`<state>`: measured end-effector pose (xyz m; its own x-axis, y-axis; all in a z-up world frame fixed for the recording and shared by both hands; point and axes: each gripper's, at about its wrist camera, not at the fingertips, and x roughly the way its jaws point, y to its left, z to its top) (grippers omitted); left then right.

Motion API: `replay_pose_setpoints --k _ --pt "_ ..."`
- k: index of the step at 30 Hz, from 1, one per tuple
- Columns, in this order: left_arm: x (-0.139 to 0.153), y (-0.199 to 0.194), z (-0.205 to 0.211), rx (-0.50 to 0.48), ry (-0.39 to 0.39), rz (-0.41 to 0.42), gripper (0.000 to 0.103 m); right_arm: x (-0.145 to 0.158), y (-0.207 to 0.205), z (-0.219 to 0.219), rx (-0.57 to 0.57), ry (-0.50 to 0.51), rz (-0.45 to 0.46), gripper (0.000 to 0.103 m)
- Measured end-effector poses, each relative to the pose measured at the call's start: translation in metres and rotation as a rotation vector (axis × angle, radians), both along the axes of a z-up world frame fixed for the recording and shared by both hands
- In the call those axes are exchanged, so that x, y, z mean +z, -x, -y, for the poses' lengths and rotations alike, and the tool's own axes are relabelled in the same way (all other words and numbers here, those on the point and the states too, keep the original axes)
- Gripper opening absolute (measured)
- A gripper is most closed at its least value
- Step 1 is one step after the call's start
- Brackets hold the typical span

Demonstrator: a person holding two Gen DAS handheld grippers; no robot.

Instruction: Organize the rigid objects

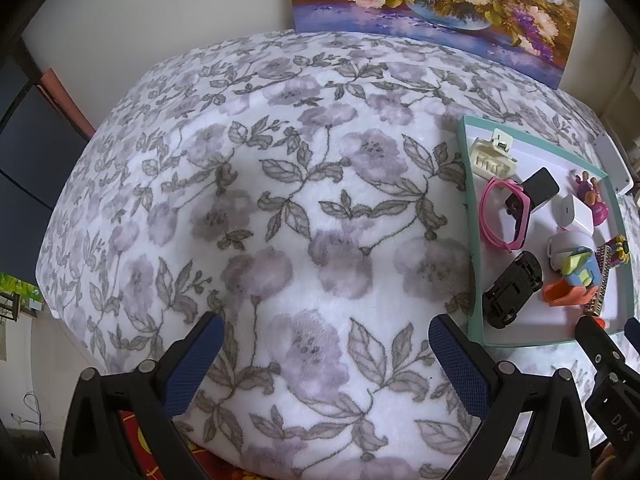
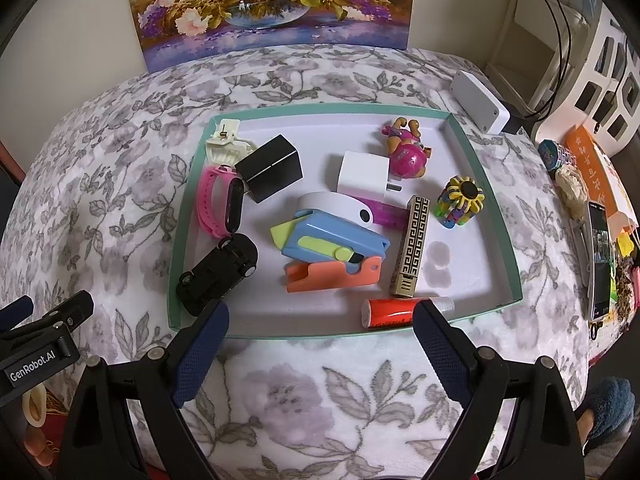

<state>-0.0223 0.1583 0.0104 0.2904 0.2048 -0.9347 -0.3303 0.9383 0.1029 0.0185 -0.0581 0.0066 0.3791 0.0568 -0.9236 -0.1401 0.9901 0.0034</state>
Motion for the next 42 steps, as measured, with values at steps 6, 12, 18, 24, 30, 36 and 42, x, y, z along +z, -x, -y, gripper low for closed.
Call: replay_pose_setpoints --k 6,12,18,24,30,36,42 --pt "-0.0009 0.0002 -0.0005 0.004 0.002 -0.005 0.103 -0.0014 0.0000 0.0006 -0.002 0.001 -0.003 0.094" --pt "-0.0019 0.0000 -0.0011 0.013 0.006 -0.011 0.103 -0.0017 -0.0001 0.0004 -0.002 0.002 -0.004 0.094" --pt "-0.0022 0.0002 -0.0016 0.012 0.006 -0.012 0.103 -0.0019 -0.0003 0.0008 -0.002 0.002 -0.005 0.094" --pt "-0.0020 0.0008 -0.0005 0.012 0.012 -0.012 0.103 -0.0025 -0.0002 0.0017 -0.002 0.001 -0.005 0.093" --pt "-0.0015 -0.0003 0.0036 -0.006 0.007 -0.013 0.103 -0.0033 0.0003 0.0023 -0.002 0.001 -0.006 0.094" --pt "-0.0023 -0.0006 0.0016 -0.002 0.013 -0.017 0.103 -0.0037 0.0006 0.0022 -0.004 0.002 -0.009 0.093" --pt "-0.0022 -0.0003 0.0004 0.002 0.014 -0.017 0.103 -0.0016 0.0007 0.0015 0.005 -0.046 -0.012 0.093"
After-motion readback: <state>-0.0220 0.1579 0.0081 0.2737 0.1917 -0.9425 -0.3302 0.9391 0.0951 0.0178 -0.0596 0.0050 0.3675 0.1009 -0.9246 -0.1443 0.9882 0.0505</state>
